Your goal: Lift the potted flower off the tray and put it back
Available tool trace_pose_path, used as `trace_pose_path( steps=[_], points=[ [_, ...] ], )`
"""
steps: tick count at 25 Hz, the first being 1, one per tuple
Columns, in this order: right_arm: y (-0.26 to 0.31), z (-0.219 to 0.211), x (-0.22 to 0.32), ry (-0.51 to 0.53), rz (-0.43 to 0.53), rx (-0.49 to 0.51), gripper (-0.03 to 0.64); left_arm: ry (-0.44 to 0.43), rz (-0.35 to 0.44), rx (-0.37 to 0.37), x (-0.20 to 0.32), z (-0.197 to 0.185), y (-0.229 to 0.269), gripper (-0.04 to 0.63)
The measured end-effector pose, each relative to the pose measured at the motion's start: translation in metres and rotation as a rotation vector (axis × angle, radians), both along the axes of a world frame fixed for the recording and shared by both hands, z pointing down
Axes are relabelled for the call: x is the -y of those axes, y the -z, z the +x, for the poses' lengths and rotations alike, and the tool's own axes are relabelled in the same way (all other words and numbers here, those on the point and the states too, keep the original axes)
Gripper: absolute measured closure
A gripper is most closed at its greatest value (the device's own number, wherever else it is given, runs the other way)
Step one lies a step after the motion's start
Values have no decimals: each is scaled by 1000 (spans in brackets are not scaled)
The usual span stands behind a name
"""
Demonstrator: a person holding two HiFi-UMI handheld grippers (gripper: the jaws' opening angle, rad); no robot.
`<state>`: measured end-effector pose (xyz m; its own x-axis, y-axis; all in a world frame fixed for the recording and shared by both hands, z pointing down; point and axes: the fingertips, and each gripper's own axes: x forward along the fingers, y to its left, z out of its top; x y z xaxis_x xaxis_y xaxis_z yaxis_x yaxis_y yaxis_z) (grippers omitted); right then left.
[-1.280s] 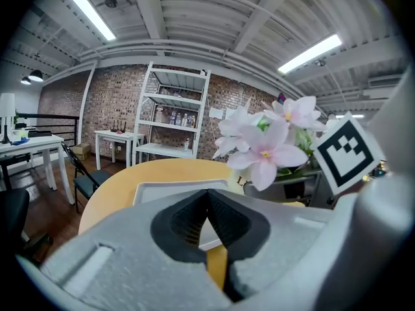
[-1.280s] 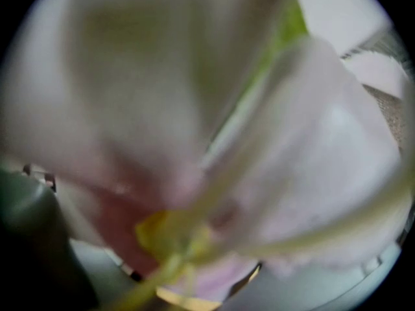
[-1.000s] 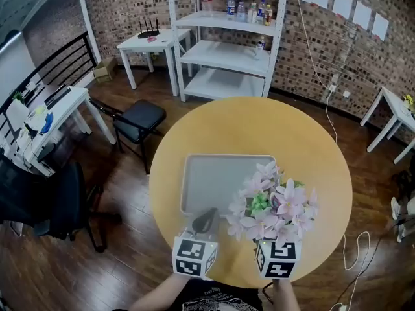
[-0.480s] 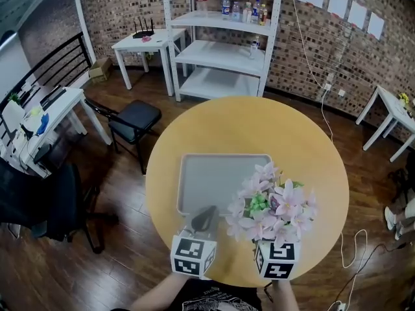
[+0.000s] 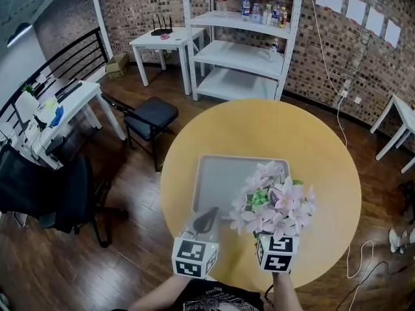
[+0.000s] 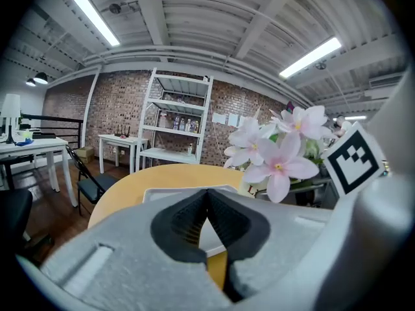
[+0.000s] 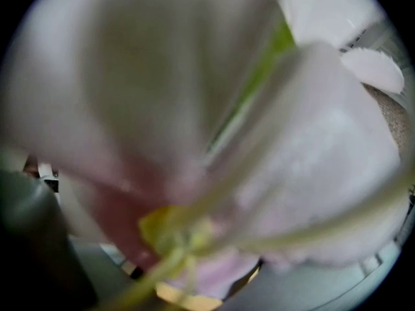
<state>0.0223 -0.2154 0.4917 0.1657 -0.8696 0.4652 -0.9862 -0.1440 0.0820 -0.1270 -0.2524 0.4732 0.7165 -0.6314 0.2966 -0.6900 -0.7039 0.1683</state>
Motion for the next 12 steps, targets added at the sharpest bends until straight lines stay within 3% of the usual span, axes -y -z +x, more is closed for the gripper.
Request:
trace_pose_path(
  steps=[12],
  points=[
    [-47, -30, 62, 69, -3, 1, 109, 46, -10, 16, 6, -29, -5, 592]
  ],
)
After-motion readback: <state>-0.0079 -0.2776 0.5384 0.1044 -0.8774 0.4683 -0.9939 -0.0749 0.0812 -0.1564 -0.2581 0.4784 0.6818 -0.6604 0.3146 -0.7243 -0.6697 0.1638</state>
